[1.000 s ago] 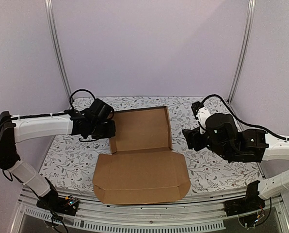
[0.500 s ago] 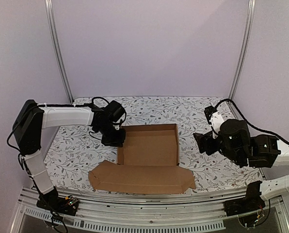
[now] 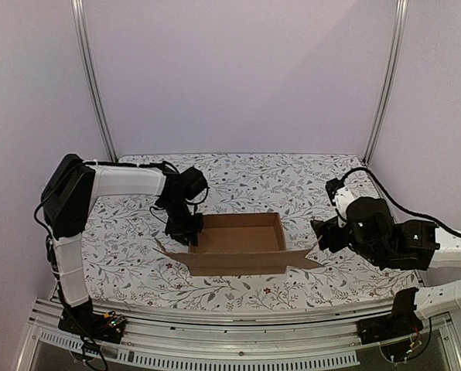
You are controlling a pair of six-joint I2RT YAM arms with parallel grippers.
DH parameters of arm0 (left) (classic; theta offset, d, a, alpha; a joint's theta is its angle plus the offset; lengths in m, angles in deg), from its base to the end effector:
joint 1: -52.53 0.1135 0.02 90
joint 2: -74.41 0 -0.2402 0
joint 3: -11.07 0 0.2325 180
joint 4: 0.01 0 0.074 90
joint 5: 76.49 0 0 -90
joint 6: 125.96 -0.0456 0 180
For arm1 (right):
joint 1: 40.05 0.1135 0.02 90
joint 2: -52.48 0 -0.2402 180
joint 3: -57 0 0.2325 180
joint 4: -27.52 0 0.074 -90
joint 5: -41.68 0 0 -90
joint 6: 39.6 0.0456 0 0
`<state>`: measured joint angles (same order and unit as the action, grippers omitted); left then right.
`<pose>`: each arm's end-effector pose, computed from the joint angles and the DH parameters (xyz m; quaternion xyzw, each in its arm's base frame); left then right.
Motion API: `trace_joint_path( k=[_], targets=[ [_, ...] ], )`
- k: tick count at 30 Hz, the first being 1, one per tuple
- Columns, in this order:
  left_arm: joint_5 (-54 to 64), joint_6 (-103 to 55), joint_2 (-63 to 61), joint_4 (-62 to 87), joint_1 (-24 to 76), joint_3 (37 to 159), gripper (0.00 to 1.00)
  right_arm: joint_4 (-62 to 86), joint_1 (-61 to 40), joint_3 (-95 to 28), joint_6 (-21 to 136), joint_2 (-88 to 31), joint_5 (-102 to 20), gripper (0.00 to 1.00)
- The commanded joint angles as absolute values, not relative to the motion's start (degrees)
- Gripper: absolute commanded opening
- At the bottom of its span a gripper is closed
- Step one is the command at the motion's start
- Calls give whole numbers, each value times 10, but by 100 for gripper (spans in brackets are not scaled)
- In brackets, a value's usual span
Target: Fold the paper box
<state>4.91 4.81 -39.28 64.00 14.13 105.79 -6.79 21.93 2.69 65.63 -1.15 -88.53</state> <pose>0.2708 -0.2233 0.1397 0.0160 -0.9952 0.0966 0.0006 0.1203 0.1633 0.2494 -0.1794 0.8242 0.0400 0.5357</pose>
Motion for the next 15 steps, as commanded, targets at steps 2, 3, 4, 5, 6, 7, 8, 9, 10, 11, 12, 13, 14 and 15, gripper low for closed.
trace_joint_path(
  k=[2,3,4,5,6,7,8,9,10,11,12,13,14,15],
  targets=[
    [46,89,-391,681,149,1063,24,-61,202,54,670,-1,-905,84],
    [43,95,-388,678,149,1062,26,-62,200,57,672,0,-908,84],
    [39,103,-385,675,149,1060,27,-62,200,59,673,1,-913,84],
    [35,112,-381,672,149,1055,28,-63,199,61,676,2,-921,84],
    [30,122,-376,665,149,1049,29,-65,199,63,678,5,-928,85],
    [24,131,-370,659,149,1043,31,-68,198,64,680,6,-937,85],
    [23,138,-365,655,149,1038,33,-72,198,65,682,7,-943,85],
    [25,142,-358,654,149,1036,34,-77,197,65,684,11,-946,86],
    [27,142,-353,655,149,1035,36,-81,197,65,685,13,-948,86],
    [32,139,-348,660,149,1037,37,-87,197,65,685,17,-950,86],
    [40,135,-342,666,149,1039,39,-93,196,65,686,21,-951,86],
    [49,130,-337,672,150,1040,42,-98,196,66,688,27,-950,87],
    [55,127,-333,677,150,1041,44,-102,195,67,689,32,-950,87],
    [58,123,-329,681,151,1040,46,-107,195,67,691,35,-948,87]
  ],
)
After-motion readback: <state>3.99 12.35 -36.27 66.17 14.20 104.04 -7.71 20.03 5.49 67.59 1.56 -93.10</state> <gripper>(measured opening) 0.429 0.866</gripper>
